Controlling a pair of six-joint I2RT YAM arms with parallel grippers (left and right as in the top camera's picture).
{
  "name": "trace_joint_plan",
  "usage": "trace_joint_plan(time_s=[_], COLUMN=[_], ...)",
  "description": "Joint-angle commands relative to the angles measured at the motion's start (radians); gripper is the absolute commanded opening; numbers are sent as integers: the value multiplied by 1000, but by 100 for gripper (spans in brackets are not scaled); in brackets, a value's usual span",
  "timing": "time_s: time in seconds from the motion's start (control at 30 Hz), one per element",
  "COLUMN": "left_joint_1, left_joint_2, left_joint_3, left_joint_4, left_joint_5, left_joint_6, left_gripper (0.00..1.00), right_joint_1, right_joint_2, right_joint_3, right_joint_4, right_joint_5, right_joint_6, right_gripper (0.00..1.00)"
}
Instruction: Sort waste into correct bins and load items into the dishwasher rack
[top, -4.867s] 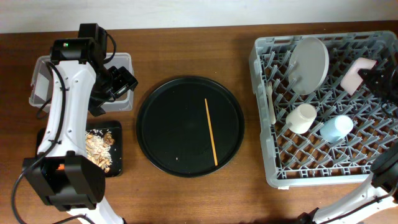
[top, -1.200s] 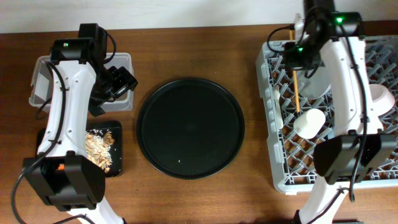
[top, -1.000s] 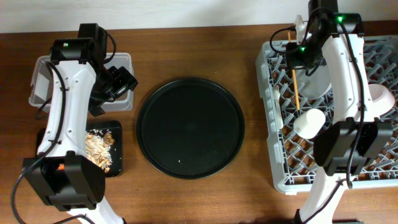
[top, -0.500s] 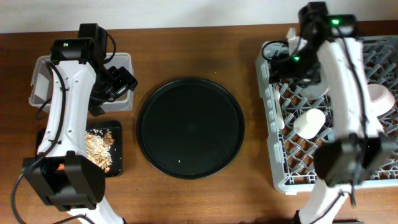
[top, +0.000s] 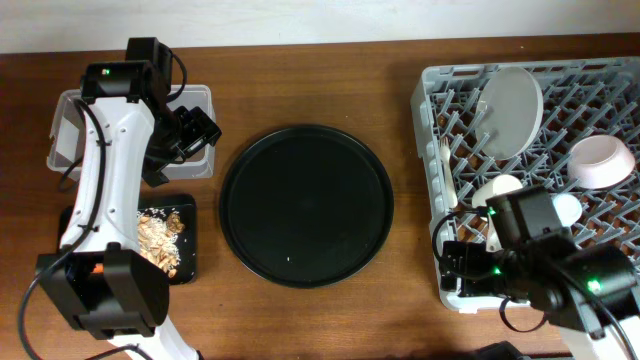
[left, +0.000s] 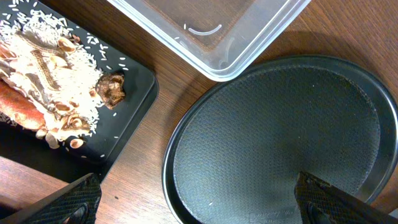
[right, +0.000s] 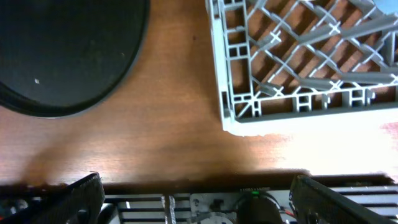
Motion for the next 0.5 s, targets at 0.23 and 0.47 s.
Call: trace_joint_plan(time_s=[0.23, 0.47], left_joint_1=[2, 2], left_joint_2=[2, 2], left_joint_3=[1, 1], left_joint_4=[-1, 0], left_joint_5=[-7, -7], left_joint_6=[5, 5], left_gripper=[99, 99], right_joint_1=[-196, -246], right_joint_2=[-576, -980], right_joint_3=[-652, -1147], right_joint_4=[992, 1594], right_joint_5=[-180, -172], right_joint_6=[-180, -227], right_gripper=[99, 98])
